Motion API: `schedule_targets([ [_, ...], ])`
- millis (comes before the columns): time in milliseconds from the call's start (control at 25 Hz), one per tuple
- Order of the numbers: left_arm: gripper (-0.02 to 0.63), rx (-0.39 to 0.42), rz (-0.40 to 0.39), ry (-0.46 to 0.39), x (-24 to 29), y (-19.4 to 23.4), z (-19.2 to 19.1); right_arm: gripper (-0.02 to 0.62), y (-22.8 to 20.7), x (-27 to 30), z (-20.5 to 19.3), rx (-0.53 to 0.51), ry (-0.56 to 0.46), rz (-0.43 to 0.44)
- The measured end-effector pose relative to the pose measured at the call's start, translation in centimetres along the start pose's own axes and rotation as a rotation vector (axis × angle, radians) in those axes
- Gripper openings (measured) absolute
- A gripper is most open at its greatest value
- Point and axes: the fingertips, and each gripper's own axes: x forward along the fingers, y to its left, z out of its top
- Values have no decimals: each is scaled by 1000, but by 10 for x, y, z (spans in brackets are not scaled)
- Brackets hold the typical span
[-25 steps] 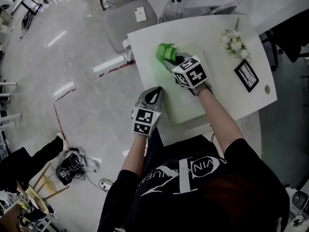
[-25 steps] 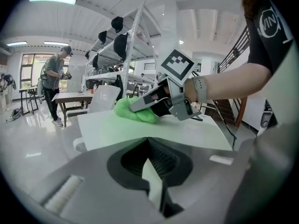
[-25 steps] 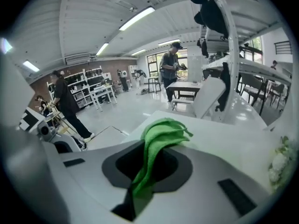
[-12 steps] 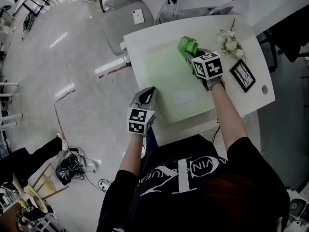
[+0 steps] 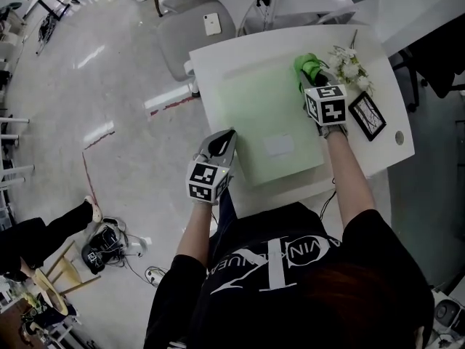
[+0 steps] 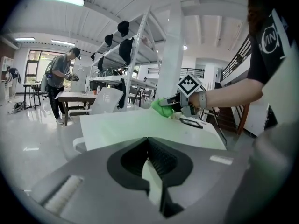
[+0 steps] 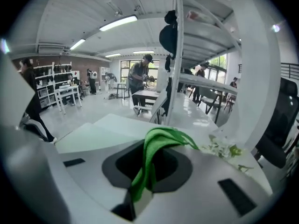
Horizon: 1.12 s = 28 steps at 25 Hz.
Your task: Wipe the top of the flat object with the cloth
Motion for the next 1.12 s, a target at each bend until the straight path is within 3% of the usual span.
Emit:
schedule_targets([
  [200,11,-3,-21,-22,-12,-3,-1,43,34,-9,14,-5,-39,97],
  [400,12,-32,-26,-13,-21,-13,-14,43,102,-18,20,-7,-53,265],
  [680,12,0,-86,24,-25,-41,-30,43,204,-21,7,-109,-2,515],
  [800,12,16,-67,42,-25,-49,-38,43,232,-27,2,-159,11,592],
  [920,11,5,-17,47,-26,-45,-42,43,248,-27,-8,-208,35,641],
  [1120,9,-14,47,39,-27,-43,-41,43,244,-23,-23,-224,55,639],
])
